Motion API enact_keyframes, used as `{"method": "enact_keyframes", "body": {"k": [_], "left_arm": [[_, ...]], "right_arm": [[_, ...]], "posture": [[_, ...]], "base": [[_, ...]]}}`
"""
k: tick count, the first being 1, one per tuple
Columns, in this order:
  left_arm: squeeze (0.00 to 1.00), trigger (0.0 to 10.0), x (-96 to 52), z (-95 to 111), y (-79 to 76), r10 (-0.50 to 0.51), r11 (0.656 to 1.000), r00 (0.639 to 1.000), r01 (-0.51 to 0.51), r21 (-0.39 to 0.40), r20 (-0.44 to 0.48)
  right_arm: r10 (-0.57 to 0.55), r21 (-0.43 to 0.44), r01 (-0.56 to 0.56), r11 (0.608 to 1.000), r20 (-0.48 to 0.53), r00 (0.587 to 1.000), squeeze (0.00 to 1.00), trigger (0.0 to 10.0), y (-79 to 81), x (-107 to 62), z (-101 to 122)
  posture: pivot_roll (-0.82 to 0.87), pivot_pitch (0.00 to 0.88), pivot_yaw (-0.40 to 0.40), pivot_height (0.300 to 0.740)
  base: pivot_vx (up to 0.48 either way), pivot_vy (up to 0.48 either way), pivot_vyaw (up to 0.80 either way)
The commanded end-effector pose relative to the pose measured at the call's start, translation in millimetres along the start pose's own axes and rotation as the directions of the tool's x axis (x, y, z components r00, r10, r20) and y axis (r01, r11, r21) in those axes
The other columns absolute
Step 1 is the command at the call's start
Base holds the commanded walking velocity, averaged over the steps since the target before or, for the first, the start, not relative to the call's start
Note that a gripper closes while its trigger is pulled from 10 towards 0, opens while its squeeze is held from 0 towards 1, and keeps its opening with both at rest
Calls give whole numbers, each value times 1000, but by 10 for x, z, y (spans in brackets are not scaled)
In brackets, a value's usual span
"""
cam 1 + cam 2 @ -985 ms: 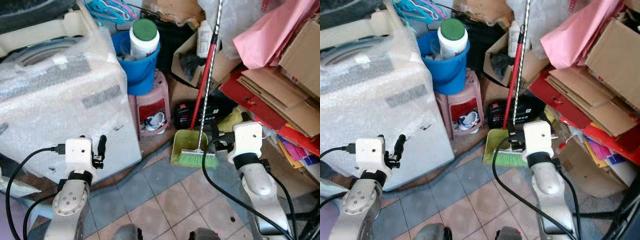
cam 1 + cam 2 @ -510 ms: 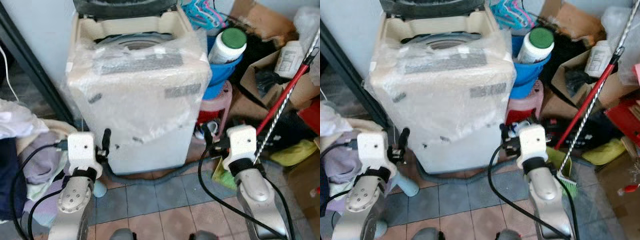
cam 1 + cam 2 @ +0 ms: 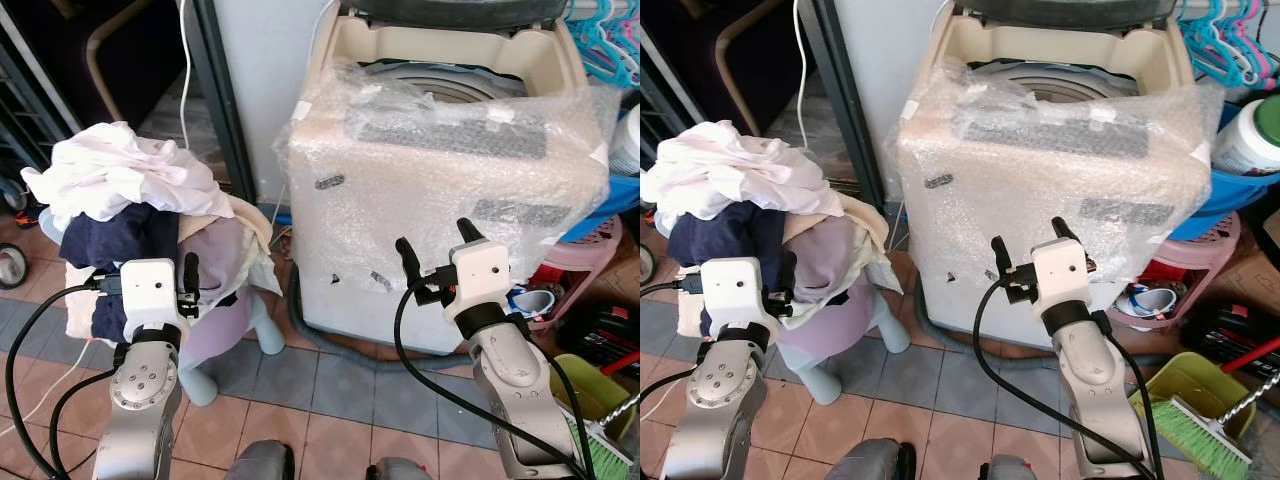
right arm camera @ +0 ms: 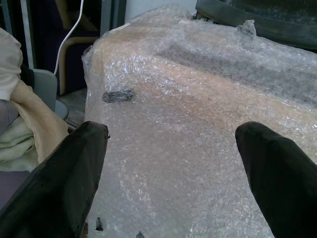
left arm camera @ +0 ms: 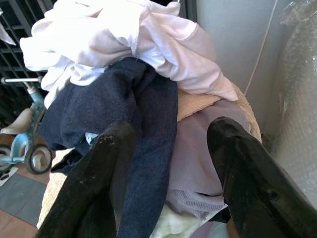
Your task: Clothes washing
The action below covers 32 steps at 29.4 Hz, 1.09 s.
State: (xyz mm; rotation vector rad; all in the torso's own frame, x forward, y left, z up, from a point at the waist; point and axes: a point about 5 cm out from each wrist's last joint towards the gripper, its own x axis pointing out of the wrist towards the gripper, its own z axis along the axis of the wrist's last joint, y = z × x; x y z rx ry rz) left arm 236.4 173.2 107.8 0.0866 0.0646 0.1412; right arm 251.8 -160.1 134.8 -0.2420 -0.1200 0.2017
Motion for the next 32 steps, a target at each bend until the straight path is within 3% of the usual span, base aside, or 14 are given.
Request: {"method": "enact_keyframes", "body": {"k": [1, 25, 32], "left_arm": [[0, 10000, -6, -7, -25, -8, 1000, 1000, 8, 3, -2], [0, 10000, 6, -22, -72, -16, 999, 1000, 15, -44, -9], [0, 10000, -14, -30, -80, -20, 997, 1000, 19, -72, -9]], "right_arm": [[10, 1, -10, 1000, 9, 1000, 0, 10000, -4, 8, 19], [130, 5, -131, 991, 61, 990, 0, 10000, 143, 71, 100], [117, -12, -117, 993, 48, 992, 0, 10000, 104, 100, 66]], "posture": [[-13, 110, 32, 740], [-12, 89, 26, 740], [-9, 77, 22, 740]], "base": [[0, 0, 800], [0, 0, 789], [190, 0, 208]]}}
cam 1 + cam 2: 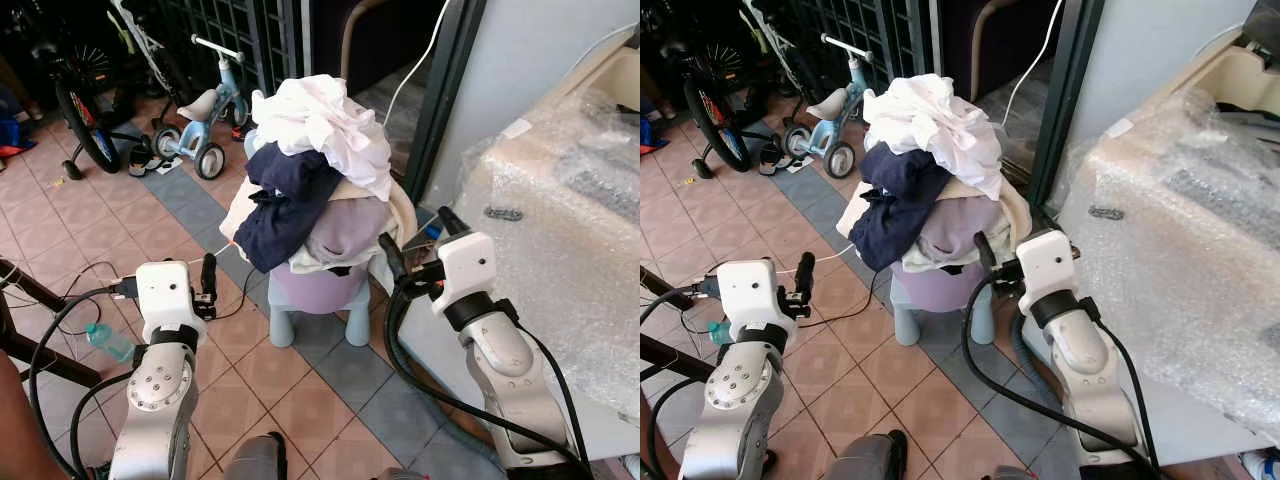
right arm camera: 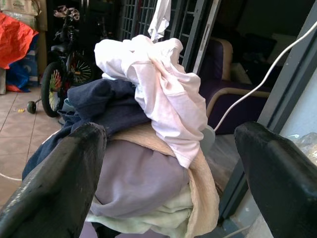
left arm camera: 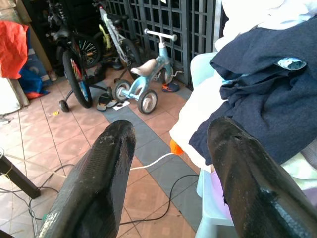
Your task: Clothes washing
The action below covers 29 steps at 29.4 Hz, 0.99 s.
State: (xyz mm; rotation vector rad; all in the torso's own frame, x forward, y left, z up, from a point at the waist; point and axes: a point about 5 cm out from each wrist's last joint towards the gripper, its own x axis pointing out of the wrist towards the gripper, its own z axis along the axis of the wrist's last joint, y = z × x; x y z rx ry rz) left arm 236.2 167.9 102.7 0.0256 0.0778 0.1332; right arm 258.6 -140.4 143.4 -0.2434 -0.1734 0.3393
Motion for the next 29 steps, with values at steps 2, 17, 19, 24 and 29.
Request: {"method": "enact_keyframes", "body": {"k": [2, 17, 19, 24, 29], "left_arm": [[0, 10000, -9, 7, -15, -8, 1000, 1000, 8, -20, 6], [0, 10000, 30, 28, -95, -36, 998, 999, 37, -47, 17], [0, 10000, 35, 30, -100, -32, 998, 999, 33, -54, 15], [0, 10000, 50, -21, -93, 3, 997, 999, -6, -80, -41], [0, 10000, 51, -17, -106, -7, 997, 999, 4, -82, -36]], "right_arm": [[-10, -9, 10, 1000, -21, 1000, 0, 10000, -42, -22, -53], [0, -22, -1, 1000, -5, 1000, 0, 10000, -36, 46, -37], [0, -22, 0, 1000, -5, 1000, 0, 10000, -41, 50, -37], [4, -22, -4, 1000, -13, 1000, 0, 10000, -40, 41, -64], [31, -36, -31, 999, -8, 999, 0, 10000, -14, 24, -63]], "posture": [[-10, 74, 21, 740], [-15, 81, 13, 740], [-20, 82, 14, 740], [-22, 89, 15, 740], [-23, 93, 16, 740]], "base": [[427, 0, 0], [429, 0, 0], [420, 0, 0], [206, 321, 0], [0, 480, 553]]}}
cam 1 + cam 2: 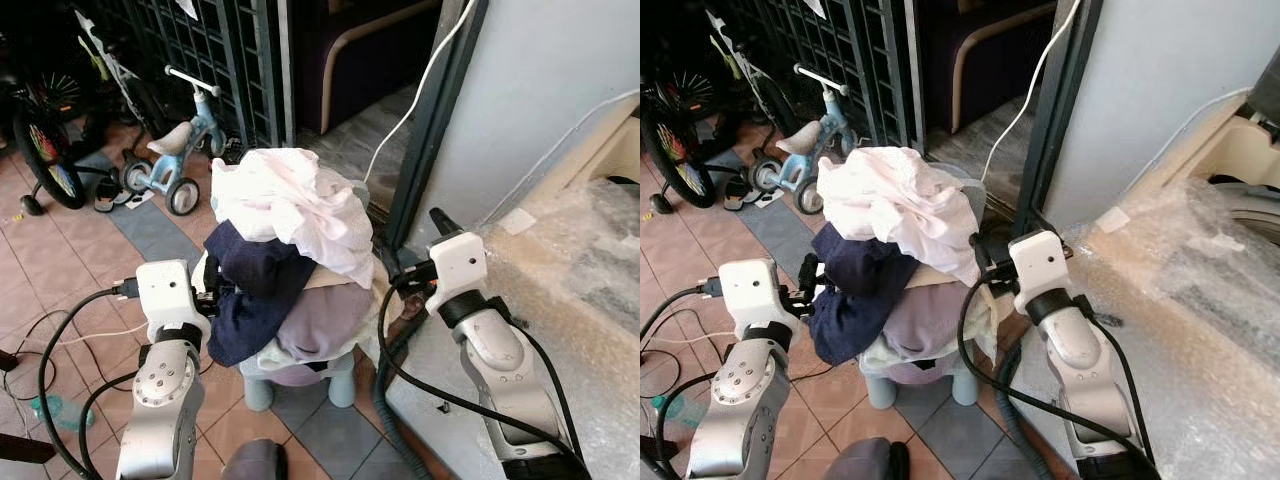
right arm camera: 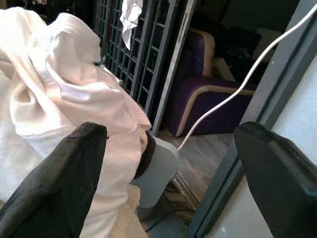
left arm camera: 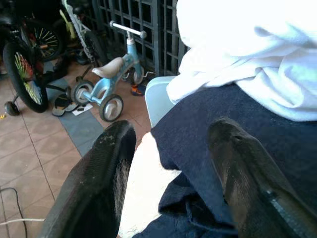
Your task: Clothes washing
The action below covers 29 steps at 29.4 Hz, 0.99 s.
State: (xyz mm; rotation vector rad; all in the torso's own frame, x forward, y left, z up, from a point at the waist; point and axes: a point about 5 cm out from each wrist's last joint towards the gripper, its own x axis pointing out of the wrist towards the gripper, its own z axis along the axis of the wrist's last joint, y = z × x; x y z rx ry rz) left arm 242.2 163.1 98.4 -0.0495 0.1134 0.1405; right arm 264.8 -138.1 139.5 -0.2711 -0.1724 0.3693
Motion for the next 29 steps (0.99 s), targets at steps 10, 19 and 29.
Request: {"method": "enact_keyframes", "body": {"k": [10, 19, 29], "left_arm": [[0, 10000, -3, 49, -57, -15, 1000, 1000, 15, 5, 24], [0, 10000, 2, 59, -59, -9, 1000, 1000, 8, 21, 25], [0, 10000, 24, 103, -67, -21, 999, 999, 19, 38, 38]], "right_arm": [[13, 6, -13, 1000, -6, 1000, 0, 10000, 2, -21, -24], [115, 51, -116, 992, 34, 993, 0, 10000, 105, 107, 65], [343, 175, -356, 918, 102, 934, 0, 10000, 329, 491, 277]], "posture": [[-17, 95, 15, 740], [-8, 103, 20, 740], [16, 111, 28, 740]], "base": [[0, 247, 428], [0, 0, 0], [0, 0, 0]]}}
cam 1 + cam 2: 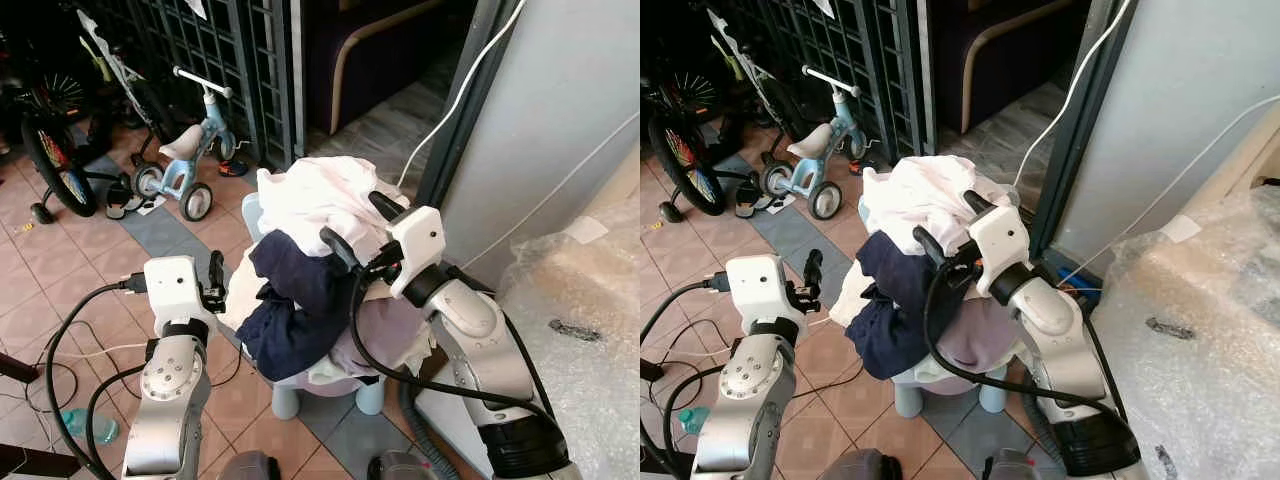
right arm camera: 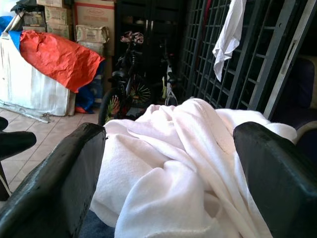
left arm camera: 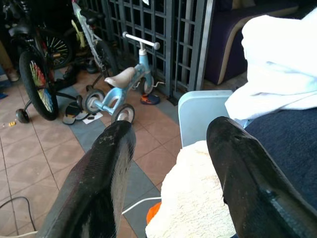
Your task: Clothes washing
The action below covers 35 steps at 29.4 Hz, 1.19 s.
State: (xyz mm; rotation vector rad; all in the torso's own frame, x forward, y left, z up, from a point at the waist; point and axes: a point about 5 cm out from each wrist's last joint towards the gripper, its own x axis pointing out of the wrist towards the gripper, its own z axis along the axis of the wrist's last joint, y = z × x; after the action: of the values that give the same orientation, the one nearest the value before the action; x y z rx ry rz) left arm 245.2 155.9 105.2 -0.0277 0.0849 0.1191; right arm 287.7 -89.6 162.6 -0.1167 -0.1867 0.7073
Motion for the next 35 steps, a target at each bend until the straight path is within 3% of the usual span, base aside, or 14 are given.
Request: {"method": "enact_keyframes", "body": {"k": [1, 5, 6, 7, 8, 9, 10, 14, 24, 35], "left_arm": [[0, 10000, 12, 37, 16, 1, 1000, 1000, -1, 18, 9], [0, 10000, 7, 33, 22, 5, 1000, 1000, -5, 21, 8], [0, 10000, -4, 33, 3, 4, 1000, 1000, -4, 22, 7], [0, 10000, -8, 38, -5, 2, 1000, 1000, -2, 24, 10], [0, 10000, -11, 44, -9, 2, 1000, 1000, -2, 28, 13], [0, 10000, -13, 49, -11, 2, 1000, 1000, -2, 30, 16], [0, 10000, -16, 51, -1, 6, 999, 1000, -7, 32, 16], [0, 10000, -25, 46, 32, 17, 999, 1000, -18, 34, 11], [0, 10000, 39, 25, -53, -21, 999, 1000, 21, 37, 2], [0, 10000, 55, 12, -45, -14, 999, 1000, 14, 42, 1]], "right_arm": [[64, 47, -62, 997, -33, 997, 0, 10000, 29, 157, -23], [75, 16, -74, 997, -105, 992, 0, 10000, 64, 335, -87], [51, -53, -60, 997, -168, 984, 0, 10000, 92, 459, -146], [25, -84, -41, 996, -186, 982, 0, 5216, 100, 523, -159], [-2, -106, -19, 994, -196, 981, 0, 3686, 100, 576, -162], [-17, -114, -6, 993, -198, 980, 0, 3686, 96, 604, -160], [-39, -121, 13, 993, -211, 977, 0, 0, 88, 634, -168], [-80, -83, 60, 995, -253, 964, 0, 0, 70, 653, -231], [-75, -21, 72, 997, -342, 937, 0, 0, 163, 440, -492], [-30, 35, 44, 998, -345, 938, 0, 0, 313, 449, -512]], "posture": [[18, 110, 27, 740], [20, 110, 26, 740], [40, 108, 19, 740], [43, 108, 19, 740], [48, 108, 17, 740], [54, 108, 17, 740], [59, 107, 17, 740], [59, 105, 17, 740], [23, 85, 22, 740], [32, 70, 19, 740]], "base": [[0, 0, 0], [0, 0, 0], [0, 0, 0], [0, 0, 0], [0, 0, 0], [0, 0, 0], [0, 0, 0], [0, 0, 0], [0, 0, 0], [0, 0, 0]]}}
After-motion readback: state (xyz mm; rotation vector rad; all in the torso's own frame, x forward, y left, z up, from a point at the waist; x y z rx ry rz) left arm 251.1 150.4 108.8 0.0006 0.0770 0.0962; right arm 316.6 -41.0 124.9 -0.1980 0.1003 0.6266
